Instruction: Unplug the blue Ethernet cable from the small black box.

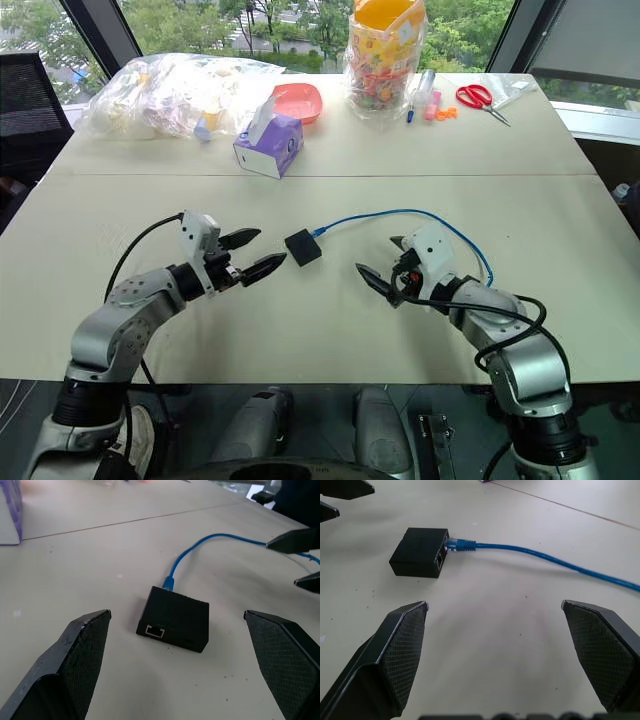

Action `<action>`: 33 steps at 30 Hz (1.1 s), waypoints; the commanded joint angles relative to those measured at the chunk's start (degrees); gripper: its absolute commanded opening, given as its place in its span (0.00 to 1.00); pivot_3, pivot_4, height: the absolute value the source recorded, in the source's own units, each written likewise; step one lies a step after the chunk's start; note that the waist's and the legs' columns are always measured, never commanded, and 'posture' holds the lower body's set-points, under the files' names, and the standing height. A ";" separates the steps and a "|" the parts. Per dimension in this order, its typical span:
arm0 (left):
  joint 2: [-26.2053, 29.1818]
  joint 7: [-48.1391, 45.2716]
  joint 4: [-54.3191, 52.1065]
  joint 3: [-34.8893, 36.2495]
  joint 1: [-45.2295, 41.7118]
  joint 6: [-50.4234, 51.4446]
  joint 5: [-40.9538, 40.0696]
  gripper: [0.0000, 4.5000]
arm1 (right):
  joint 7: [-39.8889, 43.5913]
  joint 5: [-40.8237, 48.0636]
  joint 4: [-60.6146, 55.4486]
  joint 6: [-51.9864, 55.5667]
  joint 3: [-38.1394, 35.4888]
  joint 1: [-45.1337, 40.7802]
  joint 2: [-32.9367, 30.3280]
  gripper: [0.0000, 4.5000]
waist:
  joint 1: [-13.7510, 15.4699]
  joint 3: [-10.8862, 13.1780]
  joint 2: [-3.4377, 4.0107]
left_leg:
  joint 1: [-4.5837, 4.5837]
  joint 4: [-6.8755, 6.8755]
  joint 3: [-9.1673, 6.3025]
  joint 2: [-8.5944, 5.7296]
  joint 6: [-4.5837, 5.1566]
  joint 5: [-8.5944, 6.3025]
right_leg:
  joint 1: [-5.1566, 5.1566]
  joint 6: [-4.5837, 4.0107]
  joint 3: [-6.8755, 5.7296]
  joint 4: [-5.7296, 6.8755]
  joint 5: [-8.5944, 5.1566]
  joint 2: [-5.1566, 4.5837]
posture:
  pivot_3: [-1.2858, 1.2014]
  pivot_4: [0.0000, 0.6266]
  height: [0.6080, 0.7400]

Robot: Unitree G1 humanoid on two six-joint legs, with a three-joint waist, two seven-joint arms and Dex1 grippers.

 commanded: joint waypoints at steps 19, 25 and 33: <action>16.60 -20.71 6.08 1.58 -9.97 7.10 -7.57 1.00 | 9.95 4.61 1.60 6.11 -0.88 -11.16 -12.33 1.00 | 0.00 0.08 0.00 | -0.08 -0.01 0.02 0.00 0.04 -0.02 | -0.07 0.01 0.00 -0.04 0.00 0.00 | 0.52 0.24 1.00; 16.11 -24.11 13.54 -2.31 -18.08 5.59 -4.46 1.00 | 10.36 4.05 4.76 7.59 1.75 -15.65 -12.58 1.00 | -0.07 0.10 -0.03 | -0.09 0.04 0.03 -0.01 0.04 -0.02 | -0.07 0.16 0.00 -0.01 0.09 -0.01 | 0.52 0.24 1.00; 17.82 -27.40 15.71 -2.19 -19.47 4.80 -3.13 1.00 | 20.35 -0.44 15.68 5.81 14.00 -31.82 -15.01 1.00 | -0.76 0.15 -0.01 | -0.09 -0.06 0.09 0.02 0.05 -0.02 | -0.20 0.24 0.00 0.02 0.12 0.00 | 0.52 0.24 1.00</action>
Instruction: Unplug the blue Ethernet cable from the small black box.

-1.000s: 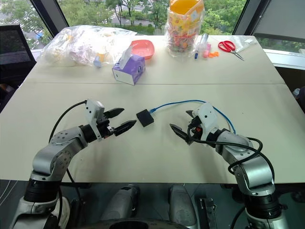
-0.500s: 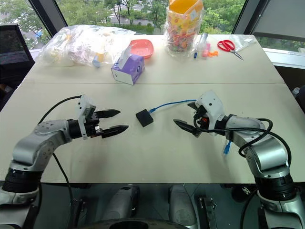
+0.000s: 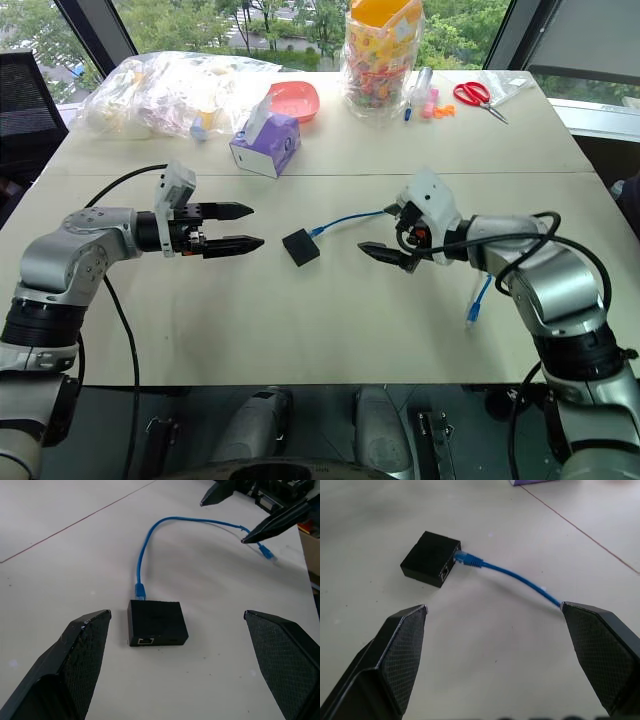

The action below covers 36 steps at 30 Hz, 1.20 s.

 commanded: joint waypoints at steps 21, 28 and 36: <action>4.10 5.59 -14.37 7.43 12.99 1.13 -1.30 1.00 | 16.03 -29.70 67.00 -40.75 22.10 -34.76 25.42 1.00 | -1.23 0.14 -0.01 | -0.11 -0.07 0.11 -0.02 -0.11 0.06 | -0.56 -0.01 0.18 0.64 0.00 0.00 | 0.52 0.24 1.00; 4.56 7.44 -16.20 9.16 15.11 1.35 -1.58 1.00 | 18.15 -31.21 73.54 -41.52 20.12 -35.76 31.36 1.00 | -1.86 0.14 -0.02 | -0.04 -0.02 0.11 -0.02 -0.17 0.10 | -0.54 -0.06 0.20 0.79 0.05 0.03 | 0.52 0.24 1.00; 4.07 8.66 -16.80 9.15 15.45 1.33 -1.91 1.00 | 17.37 -33.56 77.62 -40.94 18.28 -35.71 35.26 0.81 | -2.82 0.13 -0.02 | 0.01 -0.02 0.11 -0.01 -0.18 0.10 | -0.55 -0.07 0.21 0.86 0.06 0.05 | 0.52 0.24 1.00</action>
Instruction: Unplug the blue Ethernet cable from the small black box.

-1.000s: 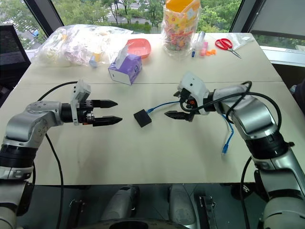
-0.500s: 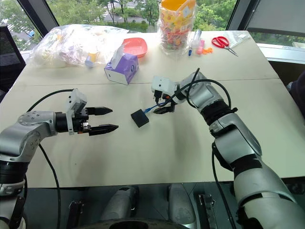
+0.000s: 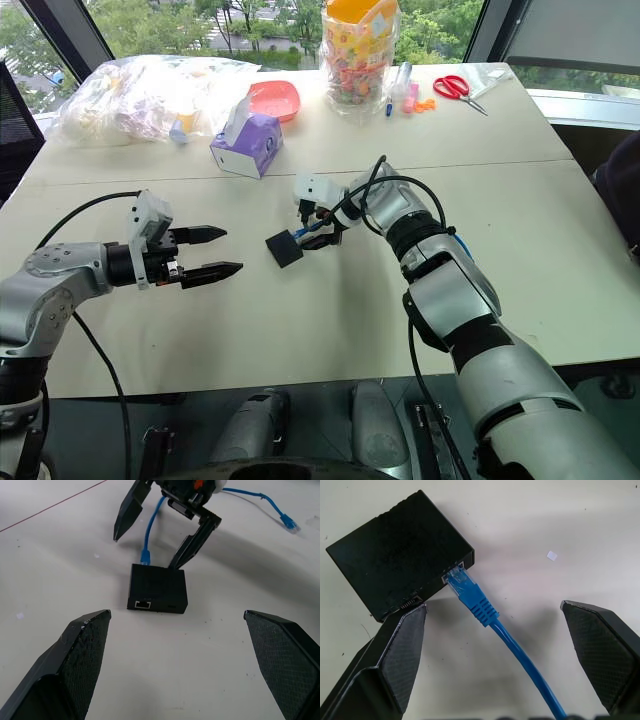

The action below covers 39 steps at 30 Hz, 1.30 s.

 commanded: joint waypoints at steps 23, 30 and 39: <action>-3.82 0.03 6.04 -0.50 -11.71 5.46 -4.93 1.00 | -24.37 -3.32 -58.90 -6.11 -17.64 30.35 -13.19 0.01 | 1.63 -0.02 -0.03 | -0.08 0.14 -0.06 -0.04 -0.06 0.04 | -0.01 -0.05 -0.01 0.08 0.05 -0.02 | 0.52 0.24 1.00; -7.00 -1.25 9.55 -1.75 -18.15 10.25 -7.90 1.00 | -26.72 -6.48 -72.89 -15.71 -16.39 37.93 -18.12 0.01 | 1.52 -0.03 -0.05 | -0.05 0.17 0.02 -0.03 -0.05 0.04 | 0.02 -0.04 0.01 0.06 0.04 -0.02 | 0.52 0.24 1.00; -10.40 -0.84 10.68 -0.05 -22.85 17.34 -14.48 1.00 | -29.55 -14.13 -75.90 -23.75 -12.29 39.64 -20.13 0.01 | 1.69 -0.04 -0.07 | -0.04 0.23 0.02 -0.03 -0.05 0.05 | 0.09 -0.04 0.01 0.05 0.04 -0.03 | 0.52 0.24 1.00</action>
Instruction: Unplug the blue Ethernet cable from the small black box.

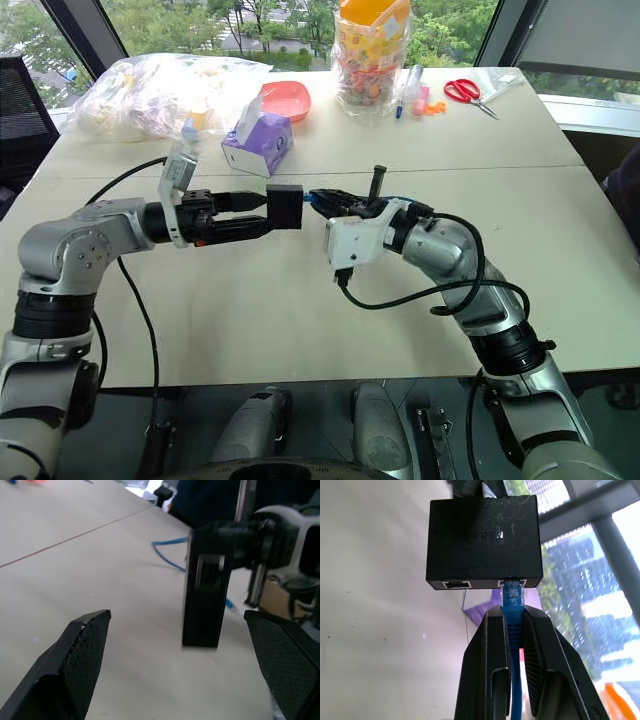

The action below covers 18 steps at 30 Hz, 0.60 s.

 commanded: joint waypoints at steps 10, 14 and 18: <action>1.08 -0.88 -1.69 0.82 0.69 0.44 -1.99 0.63 | -0.74 -0.88 -0.98 -2.64 -0.62 -1.52 -0.74 0.00 | 0.00 0.00 0.00 | 0.02 -0.01 0.00 0.00 0.00 0.00 | 0.02 -0.01 0.00 -0.01 0.00 0.00 | 0.52 0.24 1.00; 1.65 -1.05 -2.29 -0.34 1.96 -0.90 -0.72 0.25 | -0.49 -0.66 -0.82 -2.67 -0.61 -2.25 -0.83 0.00 | 0.01 0.00 0.00 | 0.02 -0.01 -0.01 0.00 0.00 0.00 | 0.02 -0.01 0.00 -0.01 0.00 0.00 | 0.52 0.24 1.00; 2.01 -1.35 -1.32 -1.29 2.45 -2.41 1.05 0.10 | 0.33 0.04 -0.89 -2.03 -0.72 -3.65 -0.85 0.00 | 0.05 0.00 0.00 | 0.03 -0.01 -0.01 0.00 0.00 0.00 | 0.03 -0.01 0.00 -0.02 0.00 0.00 | 0.52 0.24 1.00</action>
